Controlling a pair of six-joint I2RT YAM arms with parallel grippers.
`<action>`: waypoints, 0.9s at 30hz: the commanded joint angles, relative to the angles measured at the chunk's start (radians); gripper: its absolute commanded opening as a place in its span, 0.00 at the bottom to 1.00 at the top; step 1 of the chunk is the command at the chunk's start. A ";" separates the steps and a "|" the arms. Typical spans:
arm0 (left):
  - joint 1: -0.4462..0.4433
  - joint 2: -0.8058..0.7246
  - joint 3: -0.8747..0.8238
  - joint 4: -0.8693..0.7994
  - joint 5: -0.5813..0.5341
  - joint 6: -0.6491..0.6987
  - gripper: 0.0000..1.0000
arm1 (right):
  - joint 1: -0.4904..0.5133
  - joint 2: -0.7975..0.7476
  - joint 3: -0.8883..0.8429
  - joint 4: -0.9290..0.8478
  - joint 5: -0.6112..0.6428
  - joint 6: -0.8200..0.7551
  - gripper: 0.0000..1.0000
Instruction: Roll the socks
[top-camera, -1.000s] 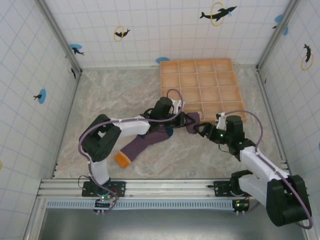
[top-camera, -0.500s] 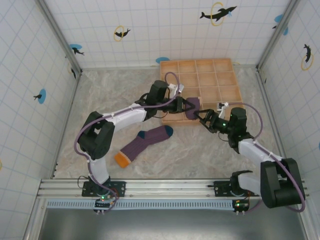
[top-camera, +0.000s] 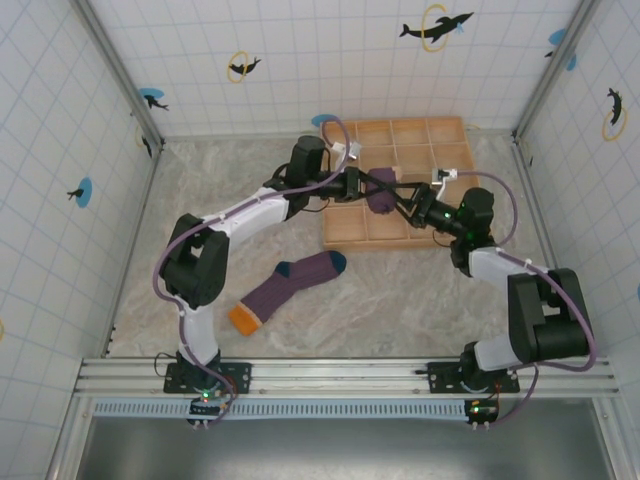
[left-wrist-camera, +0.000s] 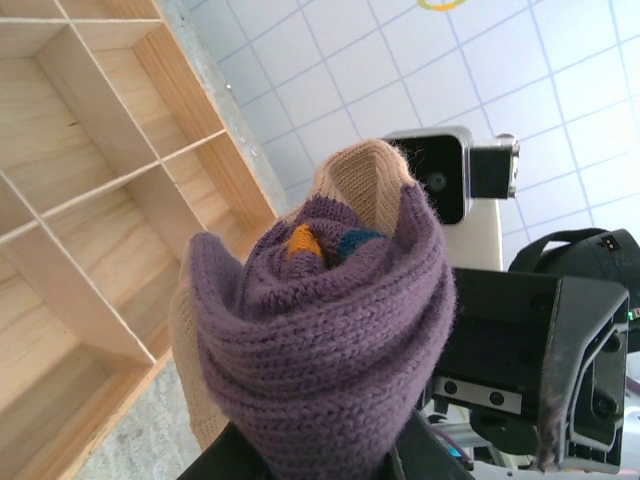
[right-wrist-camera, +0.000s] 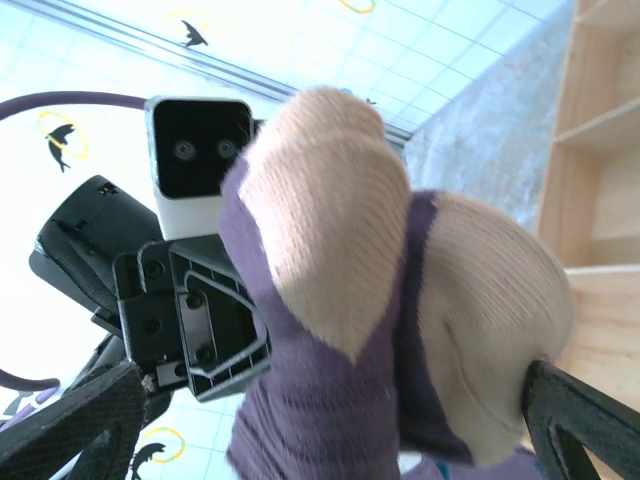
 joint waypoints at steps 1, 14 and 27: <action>0.006 0.021 0.052 0.031 0.050 -0.022 0.00 | -0.003 0.049 0.046 0.149 -0.029 0.049 1.00; 0.033 0.025 0.105 0.057 0.101 -0.061 0.00 | -0.005 0.148 0.120 0.184 -0.074 0.033 1.00; 0.035 0.035 0.108 0.118 0.112 -0.106 0.00 | 0.024 0.252 0.163 0.485 -0.111 0.250 0.93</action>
